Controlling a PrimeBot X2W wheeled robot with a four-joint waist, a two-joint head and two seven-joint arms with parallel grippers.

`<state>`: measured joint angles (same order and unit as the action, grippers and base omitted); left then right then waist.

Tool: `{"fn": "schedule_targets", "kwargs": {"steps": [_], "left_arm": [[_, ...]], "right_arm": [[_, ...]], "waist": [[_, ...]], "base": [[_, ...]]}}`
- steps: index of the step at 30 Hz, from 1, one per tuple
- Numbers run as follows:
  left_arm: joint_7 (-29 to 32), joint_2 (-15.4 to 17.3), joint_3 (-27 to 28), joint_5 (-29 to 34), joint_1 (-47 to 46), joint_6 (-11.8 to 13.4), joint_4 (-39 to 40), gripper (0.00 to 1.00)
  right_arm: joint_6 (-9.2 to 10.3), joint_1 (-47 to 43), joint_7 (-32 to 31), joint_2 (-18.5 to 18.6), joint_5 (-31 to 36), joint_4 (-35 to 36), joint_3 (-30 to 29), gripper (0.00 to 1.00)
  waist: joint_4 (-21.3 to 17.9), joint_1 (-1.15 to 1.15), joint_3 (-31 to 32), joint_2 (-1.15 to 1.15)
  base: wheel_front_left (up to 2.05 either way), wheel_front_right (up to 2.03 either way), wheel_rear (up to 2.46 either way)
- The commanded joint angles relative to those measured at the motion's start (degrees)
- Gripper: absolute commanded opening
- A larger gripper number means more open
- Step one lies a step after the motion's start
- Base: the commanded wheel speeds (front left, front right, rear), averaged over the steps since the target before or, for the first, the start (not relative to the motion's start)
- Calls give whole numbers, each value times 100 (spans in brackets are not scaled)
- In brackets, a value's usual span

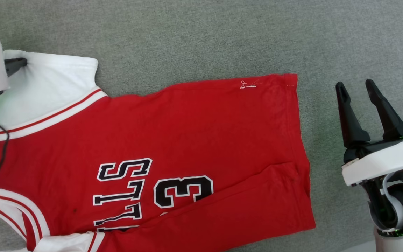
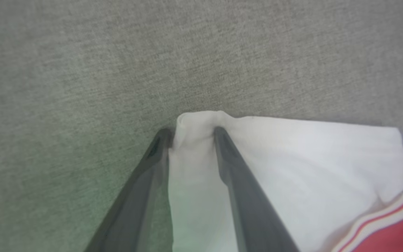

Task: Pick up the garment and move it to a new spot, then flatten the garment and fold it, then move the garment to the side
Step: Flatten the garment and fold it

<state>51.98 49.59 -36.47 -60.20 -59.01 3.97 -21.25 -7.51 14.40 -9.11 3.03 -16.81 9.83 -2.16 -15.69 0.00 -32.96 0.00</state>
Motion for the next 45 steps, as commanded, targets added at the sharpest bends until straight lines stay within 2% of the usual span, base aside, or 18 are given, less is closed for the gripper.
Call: {"fn": "schedule_targets", "kwargs": {"steps": [1, 4, 7, 8, 14, 18, 23, 29, 30, 31, 37, 45], "left_arm": [[92, -420, -334, -83, 506, -41, -199, 0], [-44, -437, -298, -64, 446, -81, -304, 0], [-169, -446, -258, -19, 337, -135, -397, 0], [-169, -446, -258, -19, 337, -135, -397, 0], [-415, -564, -218, 124, -31, -304, -387, 0], [-565, -663, -202, 221, -295, -431, -235, 0], [-753, -752, -223, 312, -404, -537, -55, 0], [-923, -828, -263, 348, -414, -624, 114, 0], [-943, -852, -274, 348, -400, -630, 130, 0], [-971, -868, -280, 353, -385, -640, 144, 0], [-1196, -989, -265, 326, -303, -713, 131, 0], [-1920, -1027, -97, 212, 186, -785, 210, 0]], "right_arm": [[4, 135, -86, -26, -106, -10, -51, 100], [4, 217, -464, -26, -242, -94, -136, 100], [4, 387, -1122, 100, -398, -247, -149, 100], [4, 387, -1122, 100, -398, -247, -149, 100], [4, 855, -2850, 497, -671, -569, -34, 100], [4, 1180, -3734, 626, -671, -729, -19, 100], [4, 1500, -4330, 721, -544, -988, 29, 100], [4, 1597, -4958, 662, -412, -1522, -120, 100], [4, 1600, -5016, 663, -388, -1574, -133, 35], [4, 1586, -5101, 640, -393, -1624, -142, 0], [4, 1615, -5269, 681, -326, -1515, -262, 0], [4, 1469, -5138, 878, -202, -845, -541, 0]], "waist": [[24, 0, 3, 0], [91, 0, 37, 0], [187, 0, 98, 0], [187, 0, 98, 0], [557, 0, 197, 0], [831, 0, 184, 0], [1077, 0, 147, 0], [1298, 0, 103, 0], [1329, 0, 102, 0], [1356, 0, 104, 0], [1515, 0, 183, 0], [1736, 0, 705, 0]], "base": [[0, 0, 0], [0, 0, 0], [0, 0, 0], [0, 0, 0], [0, 0, 0], [0, 0, 0], [0, 0, 0], [0, 0, 0], [0, 0, 0], [0, 0, 0], [0, 0, 0], [0, 0, 0]]}}
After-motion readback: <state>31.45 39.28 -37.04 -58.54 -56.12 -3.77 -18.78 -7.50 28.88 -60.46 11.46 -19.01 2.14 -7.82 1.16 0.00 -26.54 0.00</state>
